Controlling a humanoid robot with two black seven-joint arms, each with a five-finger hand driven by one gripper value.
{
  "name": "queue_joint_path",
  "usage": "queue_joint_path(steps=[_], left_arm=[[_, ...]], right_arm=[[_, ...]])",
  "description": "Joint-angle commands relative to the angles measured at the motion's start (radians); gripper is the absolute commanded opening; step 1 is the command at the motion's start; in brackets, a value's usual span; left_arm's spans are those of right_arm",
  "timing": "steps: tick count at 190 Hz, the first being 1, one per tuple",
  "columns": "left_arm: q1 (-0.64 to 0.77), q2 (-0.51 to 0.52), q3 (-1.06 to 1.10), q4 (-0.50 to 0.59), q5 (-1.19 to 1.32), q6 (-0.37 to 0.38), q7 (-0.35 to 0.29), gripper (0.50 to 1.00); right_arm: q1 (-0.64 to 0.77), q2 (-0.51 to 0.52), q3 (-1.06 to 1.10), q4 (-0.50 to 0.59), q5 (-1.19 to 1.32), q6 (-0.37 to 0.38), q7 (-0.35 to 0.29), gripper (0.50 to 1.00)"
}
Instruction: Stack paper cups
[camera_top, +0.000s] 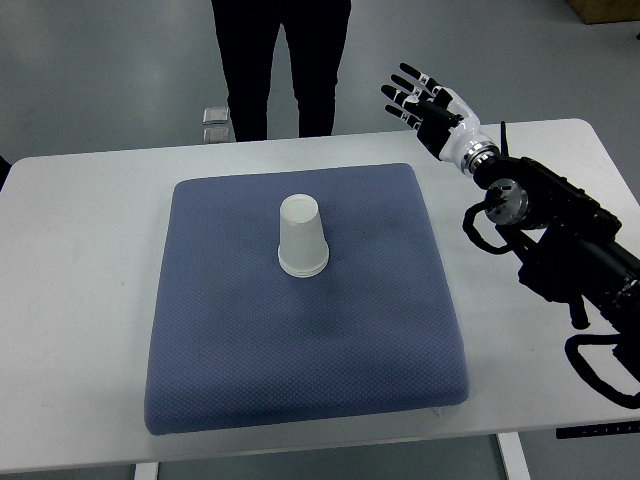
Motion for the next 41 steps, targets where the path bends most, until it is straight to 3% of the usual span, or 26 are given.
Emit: queue_joint_path(steps=[1,41], left_arm=[[0.001,0.000,-0.001,0.001,0.000,0.000,0.000,1.000],[0.006,0.000,-0.001,0.004,0.000,0.000,0.000,1.000]], right_arm=[[-0.025,0.015,0.004,-0.001,0.095,0.006,0.011,0.919],[-0.040,0.020,0.001,0.001,0.118,0.008,0.015,0.921]])
